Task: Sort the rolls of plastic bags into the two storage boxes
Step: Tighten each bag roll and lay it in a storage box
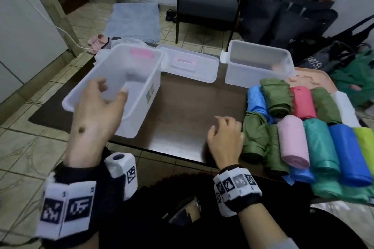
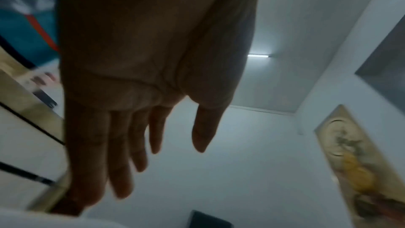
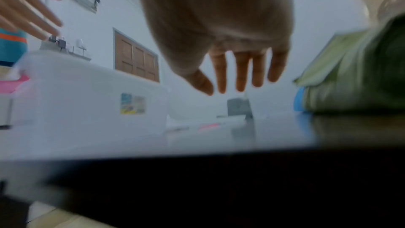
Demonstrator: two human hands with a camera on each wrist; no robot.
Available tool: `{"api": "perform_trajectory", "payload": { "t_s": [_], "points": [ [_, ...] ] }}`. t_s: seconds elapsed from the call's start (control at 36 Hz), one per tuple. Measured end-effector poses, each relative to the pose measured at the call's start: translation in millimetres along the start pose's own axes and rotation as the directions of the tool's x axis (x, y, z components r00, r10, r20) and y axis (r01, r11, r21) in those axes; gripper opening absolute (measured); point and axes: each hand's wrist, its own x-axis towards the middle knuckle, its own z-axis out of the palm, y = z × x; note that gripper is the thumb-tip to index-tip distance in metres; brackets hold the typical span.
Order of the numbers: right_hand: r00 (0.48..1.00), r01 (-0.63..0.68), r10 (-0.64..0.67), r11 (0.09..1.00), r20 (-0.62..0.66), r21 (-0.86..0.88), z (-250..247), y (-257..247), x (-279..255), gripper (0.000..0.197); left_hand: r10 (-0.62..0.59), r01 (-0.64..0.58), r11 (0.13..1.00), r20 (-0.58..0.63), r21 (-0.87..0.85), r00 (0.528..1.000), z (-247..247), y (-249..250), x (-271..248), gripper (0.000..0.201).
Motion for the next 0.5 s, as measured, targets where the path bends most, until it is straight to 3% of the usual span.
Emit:
{"api": "perform_trajectory", "payload": {
  "t_s": [0.06, 0.14, 0.22, 0.28, 0.36, 0.5],
  "points": [
    [0.982, -0.128, 0.116, 0.989, -0.151, -0.075, -15, 6, 7, 0.04, 0.117, -0.12, 0.993, 0.129, 0.013, 0.985, 29, 12, -7, 0.047],
    [0.935, -0.355, 0.345, 0.918, -0.089, -0.179, -28, 24, 20, 0.053, 0.247, -0.285, 0.956, 0.335, 0.067, 0.909, 85, 5, -13, 0.054],
    [0.884, -0.454, 0.466, 0.871, 0.024, -0.188, -32, 42, 28, 0.062, 0.208, -0.336, 0.924, 0.5, 0.18, 0.84, 136, -13, -19, 0.063],
    [0.874, -0.449, 0.473, 0.872, 0.105, -0.196, -33, 48, 32, 0.064, 0.19, -0.381, 0.889, 0.552, 0.254, 0.812, 160, -26, -18, 0.064],
    [0.891, -0.378, 0.413, 0.905, 0.19, -0.195, -37, 49, 34, 0.064, 0.185, -0.421, 0.842, 0.553, 0.336, 0.812, 180, -41, -14, 0.064],
    [0.931, -0.072, 0.124, 0.984, 0.344, -0.161, -26, 33, 22, 0.066, 0.166, -0.459, 0.768, 0.552, 0.448, 0.817, 192, -61, -12, 0.065]
  ]
}}
